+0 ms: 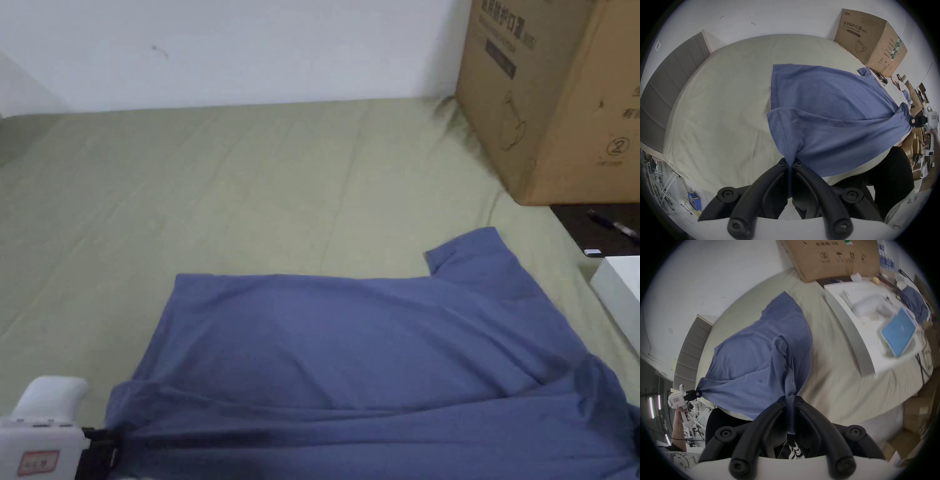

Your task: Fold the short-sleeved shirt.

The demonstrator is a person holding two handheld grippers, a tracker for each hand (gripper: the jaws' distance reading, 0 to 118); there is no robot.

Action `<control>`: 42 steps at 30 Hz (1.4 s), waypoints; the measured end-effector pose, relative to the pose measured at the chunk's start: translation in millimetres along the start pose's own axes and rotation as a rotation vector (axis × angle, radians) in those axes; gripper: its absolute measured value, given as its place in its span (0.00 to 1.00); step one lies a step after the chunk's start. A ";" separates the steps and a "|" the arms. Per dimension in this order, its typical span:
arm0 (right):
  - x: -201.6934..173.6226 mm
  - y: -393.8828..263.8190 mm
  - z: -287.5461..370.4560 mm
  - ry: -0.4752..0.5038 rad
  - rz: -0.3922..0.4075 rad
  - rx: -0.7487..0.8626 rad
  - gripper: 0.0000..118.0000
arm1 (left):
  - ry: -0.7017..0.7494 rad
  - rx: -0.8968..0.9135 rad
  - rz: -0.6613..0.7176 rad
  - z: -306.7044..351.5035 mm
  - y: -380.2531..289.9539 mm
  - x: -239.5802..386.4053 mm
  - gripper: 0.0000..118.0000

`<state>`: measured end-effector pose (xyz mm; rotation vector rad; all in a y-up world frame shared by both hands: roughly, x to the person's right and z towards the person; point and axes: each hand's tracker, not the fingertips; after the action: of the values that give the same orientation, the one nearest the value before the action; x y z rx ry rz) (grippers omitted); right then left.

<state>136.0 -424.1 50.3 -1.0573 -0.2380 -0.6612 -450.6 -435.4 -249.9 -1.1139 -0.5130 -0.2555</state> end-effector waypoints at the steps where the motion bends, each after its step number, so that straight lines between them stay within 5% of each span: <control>1: 5.4 -5.7 -9.4 -0.008 -0.008 -0.007 0.06 | -0.001 -0.005 0.005 -8.1 -4.8 -0.9 0.01; 5: 13.8 -19.2 -51.4 -0.081 -0.088 -0.010 0.06 | 0.003 -0.016 0.061 -34.4 -17.8 -2.8 0.04; 6: 13.3 -20.1 -55.8 -0.087 -0.094 -0.007 0.07 | 0.020 -0.008 0.067 -35.6 -20.0 -3.6 0.17; 7: 9.8 -22.6 -58.1 -0.126 -0.087 0.010 0.14 | 0.082 0.017 0.062 -34.0 -22.1 -4.8 0.40; 8: 6.5 -23.2 -56.6 -0.160 -0.069 0.029 0.34 | 0.122 0.068 0.051 -30.4 -22.9 -4.5 0.76; 9: 2.3 -22.7 -51.9 -0.201 -0.028 0.044 0.59 | 0.132 0.132 0.044 -21.7 -25.0 -6.4 0.93; 10: -3.2 -23.3 -45.4 -0.213 0.025 0.074 0.88 | 0.119 0.212 0.045 -9.5 -25.4 -8.6 0.99; 11: -9.1 -24.3 -38.5 -0.212 0.070 0.105 0.98 | 0.093 0.281 0.058 4.1 -24.4 -10.6 0.99; 13: -27.7 -25.4 -16.9 -0.212 0.130 0.229 0.91 | 0.048 0.332 0.105 26.0 -19.9 -7.7 0.99; 18: -90.4 -41.9 24.2 -0.117 0.209 0.414 0.93 | -0.086 0.405 0.122 65.8 -11.1 23.2 0.95; 19: -101.5 -43.8 28.9 -0.071 0.231 0.461 0.85 | -0.150 0.404 0.108 70.1 -11.8 29.6 0.81; 21: -124.5 -55.7 34.6 -0.018 0.284 0.576 0.21 | -0.199 0.481 0.104 76.3 -12.7 46.0 0.02; 22: -137.7 -60.8 34.6 -0.036 0.308 0.646 0.00 | -0.153 0.482 0.090 75.1 -11.6 56.4 0.00; 28: -155.2 -35.0 29.1 0.046 0.306 0.659 0.00 | -0.099 0.545 0.000 77.6 40.2 67.2 0.00; 31: -165.7 -23.5 30.1 0.022 0.341 0.672 0.00 | -0.038 0.348 0.036 51.7 121.4 50.1 0.00; 34: -165.1 -6.7 23.8 0.017 0.350 0.653 0.00 | -0.147 0.110 0.067 -14.7 198.6 17.8 0.00; 38: -159.1 8.9 5.3 0.029 0.335 0.596 0.00 | -0.094 0.004 0.079 -95.9 258.8 -7.6 0.04; 39: -155.3 11.6 0.7 0.029 0.331 0.583 0.00 | -0.107 -0.001 0.077 -110.9 267.2 -12.9 0.24; 41: -152.4 15.6 -12.3 0.030 0.323 0.554 0.00 | -0.120 -0.087 0.087 -153.8 277.9 -24.0 0.96; 42: -151.8 16.9 -17.8 0.032 0.318 0.542 0.00 | -0.088 -0.126 0.062 -167.6 279.2 -24.0 0.98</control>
<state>24.9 -375.3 -44.1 -0.5448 -0.1993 -0.2972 -302.9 -468.5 -539.2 -1.2663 -0.5449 -0.1871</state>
